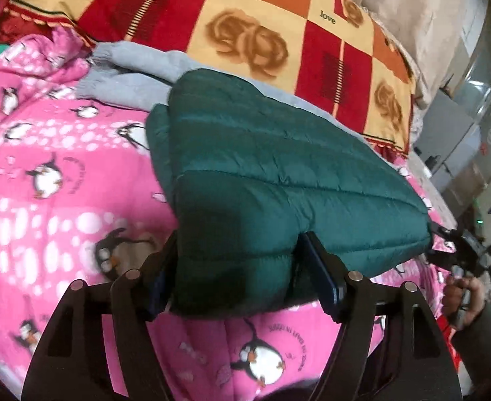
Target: Fold large clothes
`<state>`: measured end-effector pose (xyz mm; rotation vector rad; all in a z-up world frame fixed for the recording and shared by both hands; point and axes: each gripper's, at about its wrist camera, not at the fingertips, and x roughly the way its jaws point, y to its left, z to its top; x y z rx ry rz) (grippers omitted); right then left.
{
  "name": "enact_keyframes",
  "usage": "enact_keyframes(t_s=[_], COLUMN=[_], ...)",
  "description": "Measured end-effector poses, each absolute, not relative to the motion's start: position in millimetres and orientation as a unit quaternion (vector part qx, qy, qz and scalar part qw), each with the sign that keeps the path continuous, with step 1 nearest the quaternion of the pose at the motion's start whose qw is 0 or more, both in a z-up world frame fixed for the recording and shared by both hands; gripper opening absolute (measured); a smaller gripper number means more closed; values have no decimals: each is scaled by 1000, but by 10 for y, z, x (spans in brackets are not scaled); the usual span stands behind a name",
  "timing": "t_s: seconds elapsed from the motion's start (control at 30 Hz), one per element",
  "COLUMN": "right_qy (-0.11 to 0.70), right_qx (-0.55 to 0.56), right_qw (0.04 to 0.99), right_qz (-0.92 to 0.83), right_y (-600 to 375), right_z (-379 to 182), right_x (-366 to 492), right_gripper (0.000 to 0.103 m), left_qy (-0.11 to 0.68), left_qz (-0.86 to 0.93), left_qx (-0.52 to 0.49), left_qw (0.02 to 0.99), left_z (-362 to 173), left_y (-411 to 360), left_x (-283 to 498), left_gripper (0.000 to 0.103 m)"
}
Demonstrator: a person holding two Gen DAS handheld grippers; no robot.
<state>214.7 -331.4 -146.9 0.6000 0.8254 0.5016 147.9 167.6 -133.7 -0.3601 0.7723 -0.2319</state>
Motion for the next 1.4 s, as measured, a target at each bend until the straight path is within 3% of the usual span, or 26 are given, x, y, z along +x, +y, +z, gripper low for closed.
enact_keyframes(t_s=[0.1, 0.17, 0.27, 0.4, 0.77, 1.1, 1.4], right_qy=[402, 417, 424, 394, 391, 344, 298], right_qx=[264, 246, 150, 98, 18, -34, -97], right_qw=[852, 856, 886, 906, 912, 931, 940], right_qz=[207, 181, 115, 123, 120, 121, 136], right_y=[-3322, -3320, -3147, -2939, -2647, -2460, -2160], right_z=[-1308, -1237, -1058, -881, -605, -213, 50], right_x=[1897, 1736, 1390, 976, 608, 312, 29], right_gripper=[79, 88, 89, 89, 89, 89, 89], left_qy=[376, 380, 371, 377, 345, 349, 334], left_qz=[-101, -68, -4, 75, 118, 59, 56], left_qx=[-158, -142, -96, -28, -42, -41, -32], left_qw=[907, 911, 924, 923, 930, 934, 940], left_z=[-1210, -1110, -978, -979, -551, -74, 41], left_y=[1674, 1672, 1652, 1612, 1451, 759, 613], left_x=[1332, 1219, 1063, 907, 419, 160, 39], left_gripper=[80, 103, 102, 102, 102, 102, 102])
